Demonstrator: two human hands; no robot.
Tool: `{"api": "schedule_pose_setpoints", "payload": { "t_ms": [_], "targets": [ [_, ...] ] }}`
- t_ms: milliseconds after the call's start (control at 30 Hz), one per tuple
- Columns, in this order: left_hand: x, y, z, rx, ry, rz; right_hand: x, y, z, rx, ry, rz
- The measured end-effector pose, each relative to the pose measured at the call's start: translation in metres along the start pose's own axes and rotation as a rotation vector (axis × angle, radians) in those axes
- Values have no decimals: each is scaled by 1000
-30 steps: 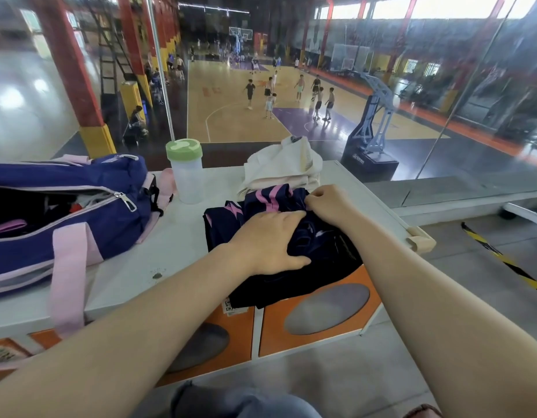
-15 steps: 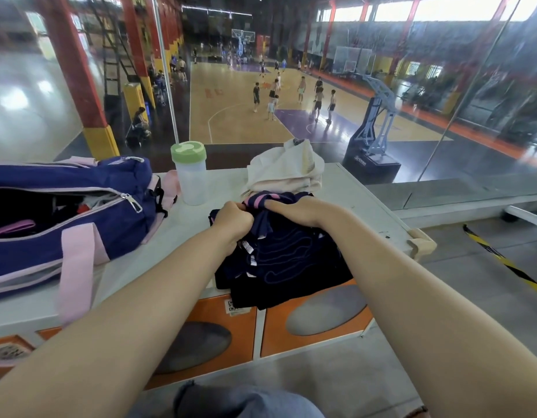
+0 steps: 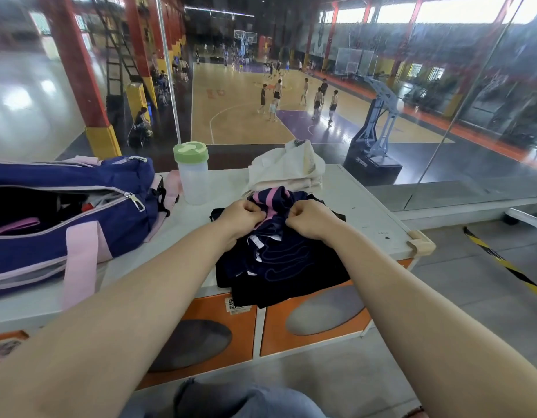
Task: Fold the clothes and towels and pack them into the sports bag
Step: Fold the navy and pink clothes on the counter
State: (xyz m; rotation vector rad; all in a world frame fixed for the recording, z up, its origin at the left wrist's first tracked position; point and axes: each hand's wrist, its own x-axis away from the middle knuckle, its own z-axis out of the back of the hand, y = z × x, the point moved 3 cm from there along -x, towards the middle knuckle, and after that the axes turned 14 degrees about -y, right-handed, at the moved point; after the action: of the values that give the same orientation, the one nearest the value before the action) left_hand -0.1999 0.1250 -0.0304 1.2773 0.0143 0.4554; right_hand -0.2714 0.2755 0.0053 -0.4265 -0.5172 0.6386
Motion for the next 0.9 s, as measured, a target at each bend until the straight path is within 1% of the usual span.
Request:
{"api": "schedule_pose_setpoints", "payload": {
  "t_ms": [100,167,233,300,367,433,467,567,633,733,767,800,833,867,900],
  "targets": [
    [-2,2,-1,66,38,-22,1,6,0,-45,21,87],
    [1,3,1,143,66,-1,2,10,-2,-71,43,154],
    [2,4,0,210,17,17,1,15,-5,-106,76,225],
    [2,9,-3,188,-66,-13,0,19,-6,-163,115,276],
    [3,13,-7,104,-29,-81,-1,21,-8,-210,129,314],
    [2,15,-7,-11,62,-107,-3,22,-8,-264,91,302],
    [4,18,-8,-50,72,-113,-4,22,-8,-334,59,266],
    [10,22,-12,-25,-2,-137,-11,25,-1,-628,44,133],
    [7,21,-12,-11,-27,-118,-17,25,6,-696,36,92],
    [-5,14,-10,-12,-51,-95,-21,14,15,-563,-29,21],
    [-6,14,-10,-14,-55,-79,-25,11,17,-511,-20,-24],
    [-2,18,-11,-17,-48,-76,-26,6,21,-404,10,-61],
    [-3,19,-11,-20,-27,-71,-29,1,26,-262,43,-60],
    [-6,18,-12,-35,-9,-65,-30,-5,30,-124,64,-32],
    [-8,18,-12,-48,3,-56,-30,-12,33,-45,63,14]
  ]
}}
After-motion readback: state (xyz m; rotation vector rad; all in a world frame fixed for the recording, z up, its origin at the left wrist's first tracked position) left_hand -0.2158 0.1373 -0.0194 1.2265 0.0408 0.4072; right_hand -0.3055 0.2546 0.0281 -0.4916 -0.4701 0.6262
